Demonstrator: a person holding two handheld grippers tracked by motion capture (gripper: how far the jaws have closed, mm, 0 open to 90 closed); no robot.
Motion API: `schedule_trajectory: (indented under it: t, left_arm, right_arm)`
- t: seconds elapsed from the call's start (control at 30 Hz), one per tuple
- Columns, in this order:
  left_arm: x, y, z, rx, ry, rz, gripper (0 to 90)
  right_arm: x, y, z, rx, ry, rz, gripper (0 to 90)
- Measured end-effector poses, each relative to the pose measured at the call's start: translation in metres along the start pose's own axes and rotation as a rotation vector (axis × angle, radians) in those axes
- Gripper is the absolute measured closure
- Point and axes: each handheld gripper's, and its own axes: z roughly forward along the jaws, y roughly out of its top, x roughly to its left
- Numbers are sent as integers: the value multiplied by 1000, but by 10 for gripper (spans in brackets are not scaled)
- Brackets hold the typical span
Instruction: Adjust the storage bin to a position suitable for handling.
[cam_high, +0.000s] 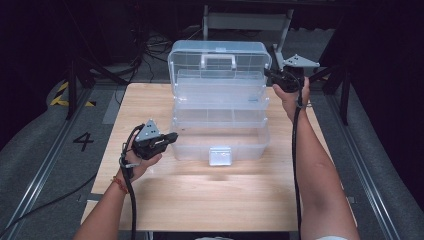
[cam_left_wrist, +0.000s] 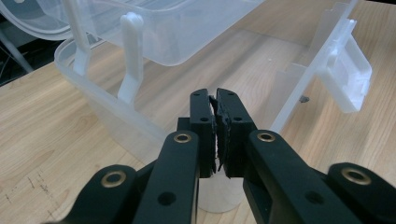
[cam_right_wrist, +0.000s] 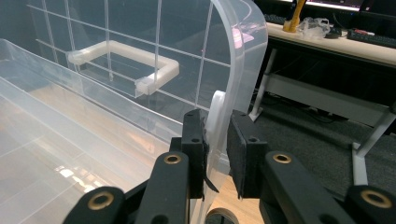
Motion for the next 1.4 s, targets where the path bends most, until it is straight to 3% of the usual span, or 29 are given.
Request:
schedule_trajectory:
  t: [0.5,0.53,1.4]
  left_arm:
    - [0,0,3,0,1,3,852]
    - [-1,0,3,0,1,-1,852]
    - [-1,0,3,3,5,6,848]
  right_arm:
    - [-7,6,13,30,14,14,778]
    - [-9,5,14,35,21,31,779]
    - [-17,13,36,117,12,72,768]
